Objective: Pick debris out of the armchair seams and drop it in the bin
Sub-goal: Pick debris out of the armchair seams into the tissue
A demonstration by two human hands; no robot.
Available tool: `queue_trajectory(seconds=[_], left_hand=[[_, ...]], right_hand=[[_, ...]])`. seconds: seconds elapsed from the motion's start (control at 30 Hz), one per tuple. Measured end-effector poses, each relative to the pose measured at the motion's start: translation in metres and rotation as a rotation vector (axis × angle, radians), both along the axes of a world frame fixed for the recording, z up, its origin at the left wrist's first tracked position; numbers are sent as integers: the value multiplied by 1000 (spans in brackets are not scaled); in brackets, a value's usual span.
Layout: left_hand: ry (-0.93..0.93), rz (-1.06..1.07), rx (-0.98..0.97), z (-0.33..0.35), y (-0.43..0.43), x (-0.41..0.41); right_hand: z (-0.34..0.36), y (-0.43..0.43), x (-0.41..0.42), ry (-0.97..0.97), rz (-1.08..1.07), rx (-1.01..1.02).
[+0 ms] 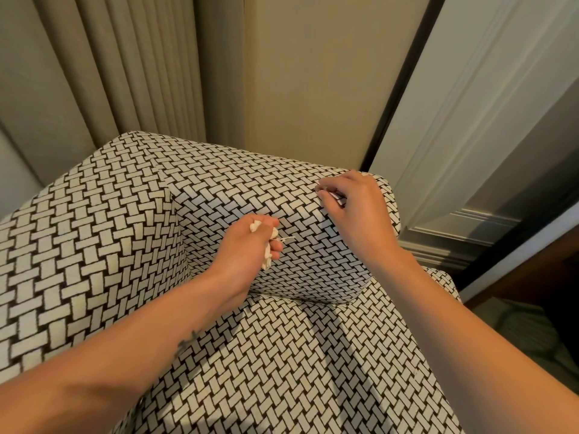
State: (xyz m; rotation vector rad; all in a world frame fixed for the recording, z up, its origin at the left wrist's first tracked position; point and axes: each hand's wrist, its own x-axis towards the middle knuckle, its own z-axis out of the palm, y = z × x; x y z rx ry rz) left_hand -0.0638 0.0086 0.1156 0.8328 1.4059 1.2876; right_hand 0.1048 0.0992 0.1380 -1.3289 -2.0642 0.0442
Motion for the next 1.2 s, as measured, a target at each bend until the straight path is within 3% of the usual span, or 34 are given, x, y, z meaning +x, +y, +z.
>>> queue_trajectory(seconds=[0.47, 0.6, 0.7, 0.93, 1.07, 1.2], left_hand=[[-46, -42, 3, 7, -10, 7], [-28, -45, 42, 8, -14, 6], [-10, -9, 66, 5, -13, 2], [48, 166, -7, -14, -2, -14], [-69, 215, -136, -16, 0, -11], [-130, 210, -138, -9, -6, -8]], right_hand=[[-4, -51, -9, 102, -75, -138], [-11, -78, -22, 80, -104, -7], [-20, -86, -31, 25, -10, 84], [-49, -67, -67, 44, 372, -218], [-55, -69, -66, 67, 408, -361], [-54, -81, -57, 116, 374, -392]])
